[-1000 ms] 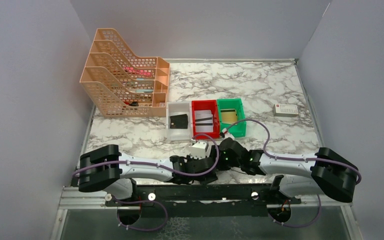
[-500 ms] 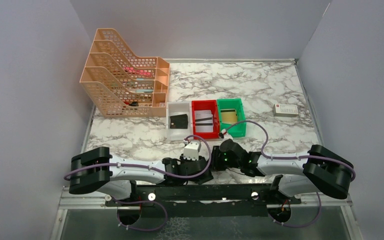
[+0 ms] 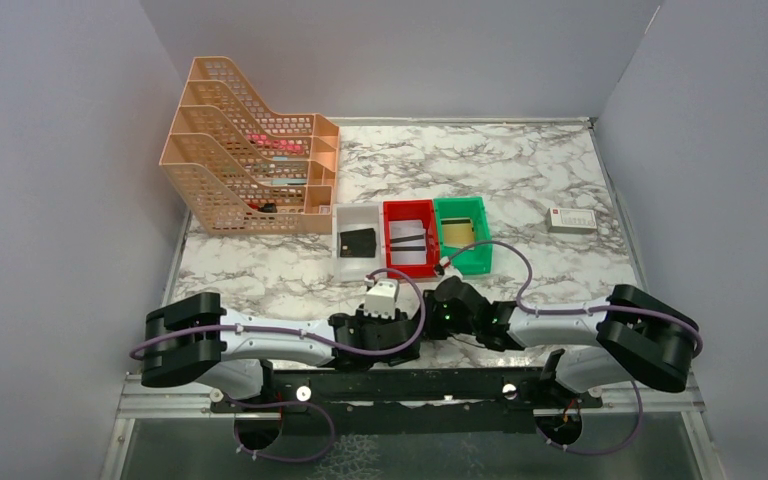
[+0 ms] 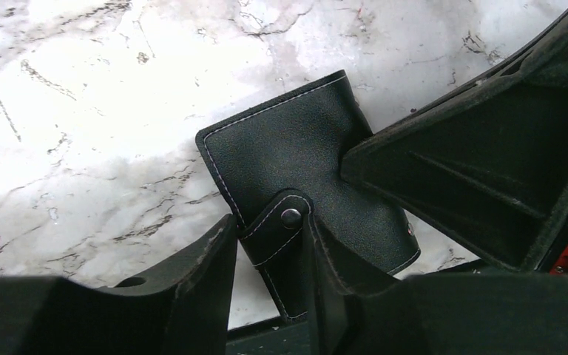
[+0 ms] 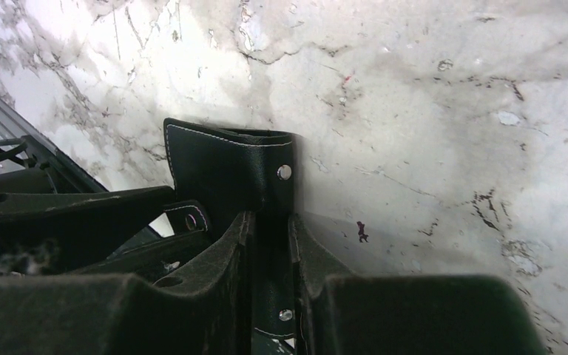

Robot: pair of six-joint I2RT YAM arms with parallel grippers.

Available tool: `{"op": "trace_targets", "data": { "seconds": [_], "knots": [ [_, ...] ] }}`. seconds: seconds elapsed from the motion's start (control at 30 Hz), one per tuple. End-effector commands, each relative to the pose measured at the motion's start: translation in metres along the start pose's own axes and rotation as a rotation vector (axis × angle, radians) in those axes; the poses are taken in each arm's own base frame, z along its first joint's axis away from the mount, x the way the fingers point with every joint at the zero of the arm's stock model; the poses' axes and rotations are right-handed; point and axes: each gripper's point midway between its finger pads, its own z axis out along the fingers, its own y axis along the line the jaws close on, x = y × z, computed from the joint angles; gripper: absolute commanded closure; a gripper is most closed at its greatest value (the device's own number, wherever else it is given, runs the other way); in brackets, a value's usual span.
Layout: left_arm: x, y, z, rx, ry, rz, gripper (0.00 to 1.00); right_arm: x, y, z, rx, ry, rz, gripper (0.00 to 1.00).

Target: Take the credit cards out of the card holder

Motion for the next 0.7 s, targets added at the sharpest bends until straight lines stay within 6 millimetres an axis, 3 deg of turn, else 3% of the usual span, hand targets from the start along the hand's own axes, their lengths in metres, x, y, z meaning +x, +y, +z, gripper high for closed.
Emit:
{"op": "trace_targets", "data": {
  "seconds": [0.0,0.27,0.4,0.57,0.67],
  "knots": [
    [-0.015,0.038,-0.003,-0.142,-0.077,0.056,0.7,0.061,-0.097,-0.016,0.337,0.209,-0.07,0.99],
    [-0.024,0.043,-0.008,-0.135,-0.098,0.046,0.92,0.061,-0.098,-0.015,0.353,0.222,-0.072,0.99],
    [-0.026,0.053,-0.009,-0.145,-0.097,0.028,0.93,0.059,-0.099,-0.016,0.375,0.217,-0.073,0.99],
    [-0.028,0.059,-0.012,-0.125,-0.088,-0.008,0.9,0.058,-0.096,-0.016,0.369,0.218,-0.071,0.99],
    [-0.032,0.041,-0.014,-0.044,-0.083,0.023,0.69,0.054,-0.087,-0.014,0.334,0.21,-0.076,0.99]
  ]
}}
